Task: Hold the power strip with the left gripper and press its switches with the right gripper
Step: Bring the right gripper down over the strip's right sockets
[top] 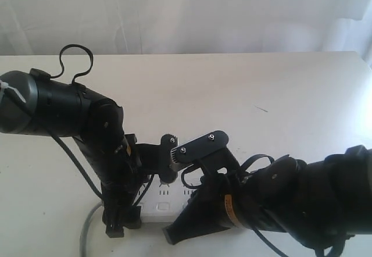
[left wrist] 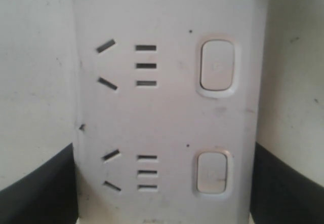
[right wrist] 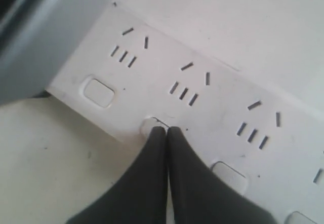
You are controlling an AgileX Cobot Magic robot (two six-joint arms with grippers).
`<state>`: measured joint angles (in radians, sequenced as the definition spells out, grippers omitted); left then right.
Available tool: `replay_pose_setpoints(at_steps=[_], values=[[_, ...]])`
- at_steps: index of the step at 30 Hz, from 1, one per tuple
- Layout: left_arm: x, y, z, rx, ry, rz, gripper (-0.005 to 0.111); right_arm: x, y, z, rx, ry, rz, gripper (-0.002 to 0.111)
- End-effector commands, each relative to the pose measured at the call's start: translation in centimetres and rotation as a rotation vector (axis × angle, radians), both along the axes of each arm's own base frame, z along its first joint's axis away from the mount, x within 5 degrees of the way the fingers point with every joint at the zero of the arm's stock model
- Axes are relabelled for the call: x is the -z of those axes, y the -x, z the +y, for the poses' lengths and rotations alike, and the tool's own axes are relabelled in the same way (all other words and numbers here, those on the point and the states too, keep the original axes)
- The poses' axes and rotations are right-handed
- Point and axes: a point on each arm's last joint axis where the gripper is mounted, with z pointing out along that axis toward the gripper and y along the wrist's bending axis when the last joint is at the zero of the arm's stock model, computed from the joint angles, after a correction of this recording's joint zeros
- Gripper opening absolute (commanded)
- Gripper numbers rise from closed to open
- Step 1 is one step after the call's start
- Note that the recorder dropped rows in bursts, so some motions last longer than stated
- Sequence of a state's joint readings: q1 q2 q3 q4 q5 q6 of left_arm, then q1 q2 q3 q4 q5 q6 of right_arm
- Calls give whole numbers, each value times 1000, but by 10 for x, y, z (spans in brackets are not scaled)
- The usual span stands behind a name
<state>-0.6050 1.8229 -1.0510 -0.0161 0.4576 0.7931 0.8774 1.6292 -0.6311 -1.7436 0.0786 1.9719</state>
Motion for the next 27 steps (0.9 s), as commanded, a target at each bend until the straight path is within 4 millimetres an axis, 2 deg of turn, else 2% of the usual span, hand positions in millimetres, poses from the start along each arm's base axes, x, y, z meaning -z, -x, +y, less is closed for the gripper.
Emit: replay_pose_setpoints(at_steps=[1, 4, 9, 17, 27], values=[[11, 9, 6, 49, -78, 69, 0, -2, -7, 11, -4, -19, 0, 0], [11, 9, 6, 49, -80, 71, 0, 2, -9, 16, -17, -18, 14, 0], [11, 9, 6, 49, -80, 71, 0, 17, -7, 14, -23, 28, 47, 0], [11, 9, 6, 49, -80, 71, 0, 26, -2, 4, -7, 70, 55, 0], [11, 9, 6, 47, -79, 72, 0, 30, -1, 3, -10, 80, 69, 0]])
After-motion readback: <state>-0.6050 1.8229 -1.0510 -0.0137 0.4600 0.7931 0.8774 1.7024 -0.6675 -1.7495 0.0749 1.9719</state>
